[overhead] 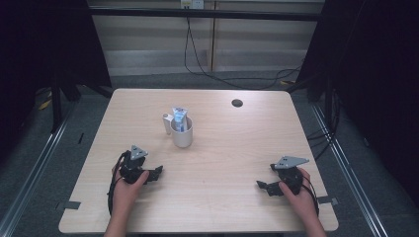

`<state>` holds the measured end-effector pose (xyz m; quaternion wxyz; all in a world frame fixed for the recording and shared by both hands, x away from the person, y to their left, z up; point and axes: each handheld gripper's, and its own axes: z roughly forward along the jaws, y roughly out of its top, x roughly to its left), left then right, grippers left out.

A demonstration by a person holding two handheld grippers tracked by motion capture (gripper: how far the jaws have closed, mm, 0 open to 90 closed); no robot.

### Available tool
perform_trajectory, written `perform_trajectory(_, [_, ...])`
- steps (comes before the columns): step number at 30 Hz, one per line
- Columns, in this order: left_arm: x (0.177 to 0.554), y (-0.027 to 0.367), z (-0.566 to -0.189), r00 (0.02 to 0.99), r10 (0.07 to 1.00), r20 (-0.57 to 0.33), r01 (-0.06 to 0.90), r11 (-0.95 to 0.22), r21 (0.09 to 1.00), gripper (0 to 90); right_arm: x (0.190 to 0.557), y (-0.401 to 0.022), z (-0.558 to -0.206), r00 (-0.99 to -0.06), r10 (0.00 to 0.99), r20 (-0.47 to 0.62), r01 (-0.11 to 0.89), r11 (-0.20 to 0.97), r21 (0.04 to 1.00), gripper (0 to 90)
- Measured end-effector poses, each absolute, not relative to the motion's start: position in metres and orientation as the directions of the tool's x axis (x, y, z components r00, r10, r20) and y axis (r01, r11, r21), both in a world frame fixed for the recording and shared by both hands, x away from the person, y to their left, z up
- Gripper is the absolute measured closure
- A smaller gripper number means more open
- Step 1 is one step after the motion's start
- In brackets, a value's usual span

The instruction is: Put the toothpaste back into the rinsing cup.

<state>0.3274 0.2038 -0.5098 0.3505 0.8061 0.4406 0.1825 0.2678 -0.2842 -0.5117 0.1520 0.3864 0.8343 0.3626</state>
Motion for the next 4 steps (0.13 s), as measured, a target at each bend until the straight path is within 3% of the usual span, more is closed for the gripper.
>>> perform_trajectory(4, [0.3274,0.2038,-0.5098,0.545,0.838,-0.015,0.583,-0.366,0.726,15.7,0.2679,-0.2842,-0.5118,-0.655,0.755,0.027,0.534,0.438,0.723,12.3])
